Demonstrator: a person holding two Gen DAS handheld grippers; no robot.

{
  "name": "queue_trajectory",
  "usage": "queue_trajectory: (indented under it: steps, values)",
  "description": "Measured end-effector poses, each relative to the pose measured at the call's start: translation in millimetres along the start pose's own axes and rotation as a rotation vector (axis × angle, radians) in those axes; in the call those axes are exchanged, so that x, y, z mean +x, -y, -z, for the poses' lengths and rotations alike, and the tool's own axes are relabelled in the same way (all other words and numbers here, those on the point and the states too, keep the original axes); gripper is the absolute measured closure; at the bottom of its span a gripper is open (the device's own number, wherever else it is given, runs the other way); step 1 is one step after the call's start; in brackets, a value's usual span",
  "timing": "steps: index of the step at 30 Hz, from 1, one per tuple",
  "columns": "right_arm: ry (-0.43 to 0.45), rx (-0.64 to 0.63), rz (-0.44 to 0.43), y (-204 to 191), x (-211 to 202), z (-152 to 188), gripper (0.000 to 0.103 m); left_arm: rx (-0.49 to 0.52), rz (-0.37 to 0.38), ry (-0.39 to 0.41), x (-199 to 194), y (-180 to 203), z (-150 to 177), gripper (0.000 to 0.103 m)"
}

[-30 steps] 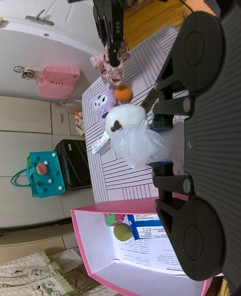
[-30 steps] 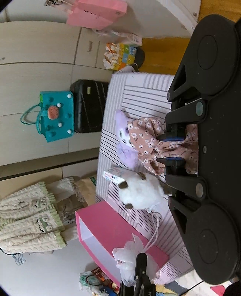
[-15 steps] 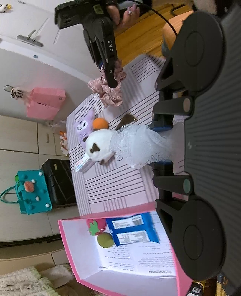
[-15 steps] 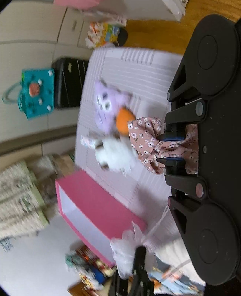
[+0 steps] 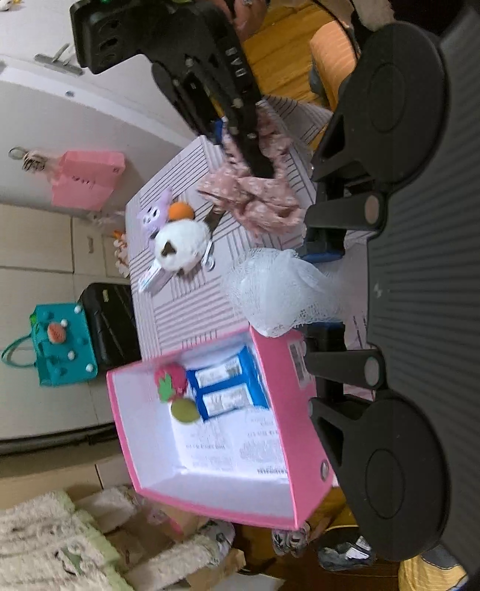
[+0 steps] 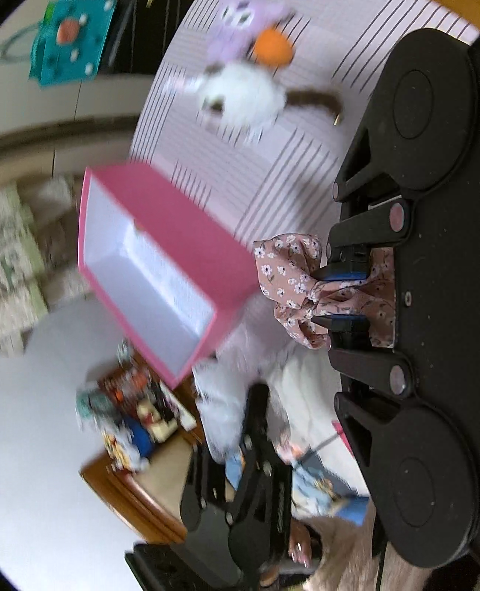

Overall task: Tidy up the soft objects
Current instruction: 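Carry the puff and cloth into the pink box and open both tools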

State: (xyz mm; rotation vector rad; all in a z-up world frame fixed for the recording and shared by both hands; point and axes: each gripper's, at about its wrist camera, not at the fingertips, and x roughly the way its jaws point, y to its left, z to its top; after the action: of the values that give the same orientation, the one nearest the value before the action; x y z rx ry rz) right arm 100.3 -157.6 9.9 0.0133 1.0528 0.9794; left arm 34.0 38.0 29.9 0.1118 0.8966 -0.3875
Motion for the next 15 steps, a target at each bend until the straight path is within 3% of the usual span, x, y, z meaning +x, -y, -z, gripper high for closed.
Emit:
queue_trajectory:
  steps: [5,8,12,15]
  values:
    - [0.018,-0.084,-0.053,-30.2,6.0,-26.8,0.083,-0.030,-0.038,0.067,-19.3,-17.9,-1.1,0.076]
    - [0.055,-0.166,-0.024,-42.1,7.4,-43.6,0.083,-0.039,-0.060,0.123,-28.9,-27.8,-4.6,0.076]
    - [0.086,-0.180,-0.048,-42.9,10.4,-75.4,0.083,-0.066,-0.062,0.204,-37.2,-48.2,-14.3,0.076]
    - [0.123,-0.210,-0.013,-39.7,16.1,-96.1,0.083,-0.075,-0.082,0.243,-36.1,-62.3,-26.2,0.076]
